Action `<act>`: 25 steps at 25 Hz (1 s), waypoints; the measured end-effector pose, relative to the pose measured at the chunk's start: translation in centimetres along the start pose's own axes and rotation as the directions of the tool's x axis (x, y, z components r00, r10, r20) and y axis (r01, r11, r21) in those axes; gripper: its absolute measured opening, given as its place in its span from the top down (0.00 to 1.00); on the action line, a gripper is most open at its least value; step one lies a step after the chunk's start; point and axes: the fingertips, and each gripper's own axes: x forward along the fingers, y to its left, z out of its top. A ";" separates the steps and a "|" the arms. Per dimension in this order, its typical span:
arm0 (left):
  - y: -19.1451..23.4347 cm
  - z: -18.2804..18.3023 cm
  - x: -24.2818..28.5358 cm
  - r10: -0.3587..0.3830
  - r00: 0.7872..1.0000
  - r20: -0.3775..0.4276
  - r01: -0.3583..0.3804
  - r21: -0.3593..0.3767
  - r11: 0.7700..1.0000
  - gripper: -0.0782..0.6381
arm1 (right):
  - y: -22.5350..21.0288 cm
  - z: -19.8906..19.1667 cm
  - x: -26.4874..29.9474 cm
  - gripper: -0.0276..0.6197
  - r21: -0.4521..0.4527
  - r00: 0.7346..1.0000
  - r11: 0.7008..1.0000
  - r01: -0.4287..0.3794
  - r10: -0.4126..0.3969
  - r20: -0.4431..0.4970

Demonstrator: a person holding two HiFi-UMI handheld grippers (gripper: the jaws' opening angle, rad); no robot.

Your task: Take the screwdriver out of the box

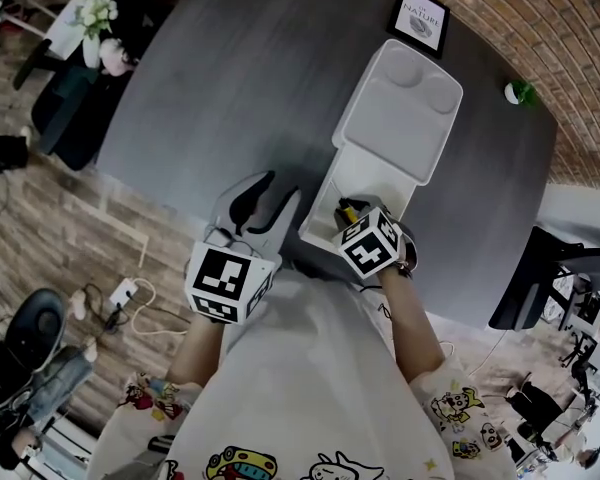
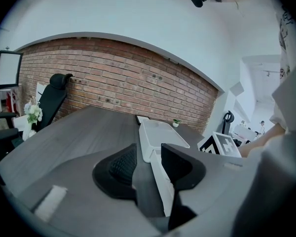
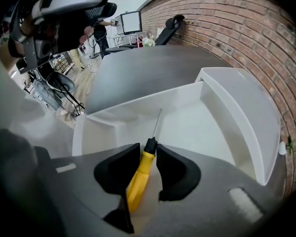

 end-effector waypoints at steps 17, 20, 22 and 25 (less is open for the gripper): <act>0.0 0.0 0.0 0.006 1.000 0.006 -0.006 0.005 1.000 0.67 | -1.5 0.6 -0.8 0.84 0.076 0.999 0.996 0.041 -0.041 0.003; 0.2 0.1 0.0 0.011 1.000 0.010 -0.011 0.008 1.000 0.67 | -1.8 0.9 -1.2 0.84 0.076 0.998 0.996 0.054 -0.056 0.021; 0.3 0.3 -0.1 0.012 1.000 0.015 -0.012 0.011 1.000 0.67 | -1.9 1.2 -1.5 0.84 0.079 0.997 0.995 0.063 -0.065 0.033; 0.4 0.5 -0.1 0.013 1.000 0.022 -0.014 0.018 1.000 0.67 | -2.1 1.6 -2.0 0.84 0.086 0.996 0.994 0.073 -0.078 0.054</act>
